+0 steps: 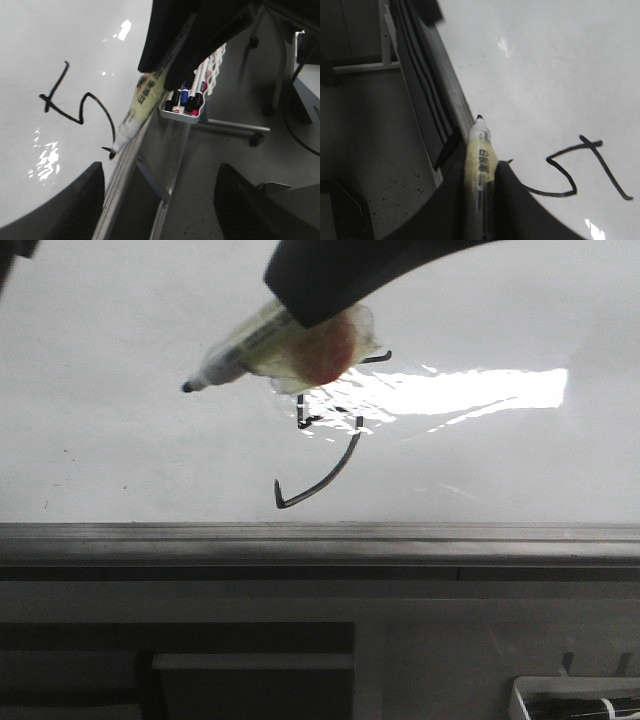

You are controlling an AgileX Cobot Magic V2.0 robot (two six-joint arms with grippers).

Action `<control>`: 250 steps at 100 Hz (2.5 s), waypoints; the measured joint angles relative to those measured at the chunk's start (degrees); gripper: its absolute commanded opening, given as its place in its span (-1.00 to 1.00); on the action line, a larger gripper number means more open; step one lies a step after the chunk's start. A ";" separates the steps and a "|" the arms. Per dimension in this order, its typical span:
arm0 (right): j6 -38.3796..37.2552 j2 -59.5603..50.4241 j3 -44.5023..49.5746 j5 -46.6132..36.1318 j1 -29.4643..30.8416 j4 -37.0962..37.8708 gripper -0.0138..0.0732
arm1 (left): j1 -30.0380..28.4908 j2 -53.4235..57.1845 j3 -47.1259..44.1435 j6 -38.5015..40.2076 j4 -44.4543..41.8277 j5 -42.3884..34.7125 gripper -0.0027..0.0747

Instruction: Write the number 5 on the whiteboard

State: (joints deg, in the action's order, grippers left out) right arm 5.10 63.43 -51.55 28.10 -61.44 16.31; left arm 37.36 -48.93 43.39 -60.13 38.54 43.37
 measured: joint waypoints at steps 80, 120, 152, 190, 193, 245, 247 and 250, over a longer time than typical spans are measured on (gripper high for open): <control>0.83 0.00 0.00 -0.27 -5.15 -1.50 -0.84 | 3.64 -13.82 4.09 -0.55 -2.88 0.55 -0.41; 1.38 0.00 0.09 -0.16 -5.29 -2.28 -0.84 | 3.83 -14.26 4.09 -3.03 -4.24 1.86 -0.98; 1.38 0.00 0.09 0.05 -5.28 -2.36 -0.48 | 3.97 -14.26 4.09 -3.26 -4.35 1.99 -0.98; 1.04 -5.62 -0.76 1.37 -1.59 -2.42 0.46 | 3.97 -14.38 2.95 1.95 -1.32 -0.59 -0.98; 0.82 -6.80 -0.90 1.37 -1.17 -2.42 0.43 | 3.97 -14.38 2.25 3.19 -1.23 -1.76 -0.99; -7.15 -22.15 1.51 7.56 7.66 -2.42 -0.82 | 3.97 -16.93 -8.26 36.06 3.43 -40.41 -0.99; -7.20 -22.36 1.62 7.77 7.66 -2.42 -0.82 | 3.97 -17.41 -8.26 36.07 4.25 -41.00 -0.99; -7.34 -22.40 1.88 7.89 7.66 -2.42 -0.82 | 3.97 -18.12 -8.26 36.30 5.33 -42.29 -0.99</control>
State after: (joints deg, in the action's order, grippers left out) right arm -2.24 41.03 -49.67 35.99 -53.78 13.89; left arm 41.33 -67.05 35.13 -23.82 43.87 1.09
